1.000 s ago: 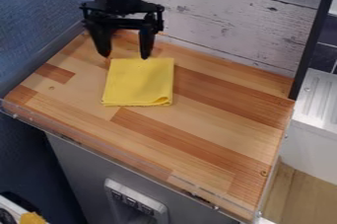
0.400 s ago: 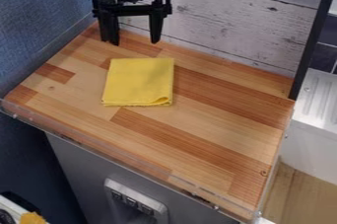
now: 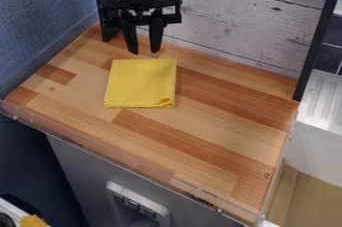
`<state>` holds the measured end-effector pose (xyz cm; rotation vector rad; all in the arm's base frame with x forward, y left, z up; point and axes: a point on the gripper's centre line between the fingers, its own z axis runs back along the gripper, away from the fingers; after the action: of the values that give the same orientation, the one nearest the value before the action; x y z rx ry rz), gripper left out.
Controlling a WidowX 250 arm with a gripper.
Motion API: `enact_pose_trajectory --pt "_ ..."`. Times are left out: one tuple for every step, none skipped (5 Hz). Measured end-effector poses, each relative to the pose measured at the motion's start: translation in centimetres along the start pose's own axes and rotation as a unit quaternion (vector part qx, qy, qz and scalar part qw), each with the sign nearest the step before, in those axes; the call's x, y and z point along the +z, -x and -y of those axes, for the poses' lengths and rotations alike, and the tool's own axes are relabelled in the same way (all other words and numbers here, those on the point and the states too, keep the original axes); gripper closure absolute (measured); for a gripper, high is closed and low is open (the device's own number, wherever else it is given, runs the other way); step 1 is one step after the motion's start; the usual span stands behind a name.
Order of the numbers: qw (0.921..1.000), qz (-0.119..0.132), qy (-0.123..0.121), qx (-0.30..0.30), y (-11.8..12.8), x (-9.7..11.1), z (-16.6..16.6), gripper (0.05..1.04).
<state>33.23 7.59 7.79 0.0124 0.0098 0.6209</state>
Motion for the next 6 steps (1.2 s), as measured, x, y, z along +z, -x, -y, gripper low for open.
enact_pose_trajectory --pt "1.0000 -0.001 0.005 0.002 -0.5 -1.7 0.4 0.917" --pt "1.0000 -0.002 0.010 0.000 -0.9 -3.3 0.2 1.013" --pt "0.9999 -0.005 0.013 0.005 -1.4 -4.9 -0.4 1.017" --pt "0.9999 -0.002 0.016 0.004 -1.6 -6.0 -0.5 1.018" --pt "0.9998 0.004 0.019 -0.004 -1.9 -6.6 -0.4 1.019" --pt "0.9993 0.011 0.023 -0.027 -1.3 -6.9 -0.4 1.019"
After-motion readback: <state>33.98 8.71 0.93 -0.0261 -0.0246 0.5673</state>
